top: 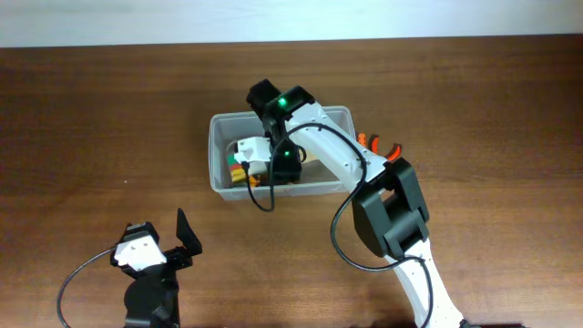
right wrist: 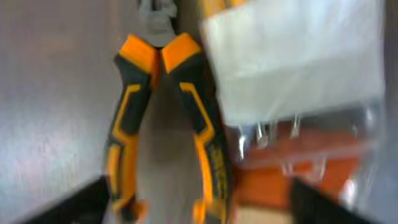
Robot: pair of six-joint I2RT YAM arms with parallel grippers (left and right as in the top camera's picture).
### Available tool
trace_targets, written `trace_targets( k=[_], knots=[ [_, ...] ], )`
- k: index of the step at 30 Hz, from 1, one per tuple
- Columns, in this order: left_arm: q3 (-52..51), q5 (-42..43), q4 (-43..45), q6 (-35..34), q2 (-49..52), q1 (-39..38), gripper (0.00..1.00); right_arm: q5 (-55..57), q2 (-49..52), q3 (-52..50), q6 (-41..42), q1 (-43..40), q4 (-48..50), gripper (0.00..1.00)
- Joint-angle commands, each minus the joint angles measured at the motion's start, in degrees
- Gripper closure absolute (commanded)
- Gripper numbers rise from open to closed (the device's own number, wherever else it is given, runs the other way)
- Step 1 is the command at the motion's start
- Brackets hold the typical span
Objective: Pack container
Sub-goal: 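Place the pliers into the container and open the right gripper, then grasp the red-handled diagonal cutters with the right gripper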
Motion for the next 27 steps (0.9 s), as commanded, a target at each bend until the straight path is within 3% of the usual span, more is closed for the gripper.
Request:
trace_targets(
  k=[1, 7, 10, 12, 14, 18, 23, 27],
  knots=[
    [-0.22, -0.2, -0.04, 0.5, -0.26, -0.24, 0.01, 4.59, -4.59, 5.11, 10.62, -0.46, -0.76, 0.02],
    [-0.22, -0.22, -0.04, 0.5, -0.26, -0.24, 0.01, 7.52, -11.65, 19.02, 23.63, -3.19, -6.67, 0.02],
    [-0.22, -0.2, -0.04, 0.5, -0.26, -0.24, 0.01, 6.88, -15.45, 26.75, 41.51, -5.77, -12.41, 0.02],
    [-0.22, -0.22, -0.04, 0.5, -0.26, -0.24, 0.01, 7.65, -17.99, 29.81, 42.38, -7.78, -13.77, 0.02],
    [-0.22, -0.22, -0.04, 0.5, -0.26, -0.24, 0.01, 11.23, -20.76, 30.34, 45.13, -10.95, -14.05, 0.01],
    [-0.22, -0.22, -0.04, 0.5, -0.26, -0.24, 0.01, 17.0, -21.73, 30.27, 60.35, -18.97, -16.35, 0.02],
    [-0.22, -0.22, -0.04, 0.5, -0.26, -0.24, 0.01, 15.17, -16.98, 26.84, 76.24, -29.33, -23.12, 0.01],
    [-0.22, -0.22, -0.04, 0.5, -0.26, -0.24, 0.01, 12.0, -12.79, 20.33, 80.43, -32.37, -24.61, 0.07]
  ],
)
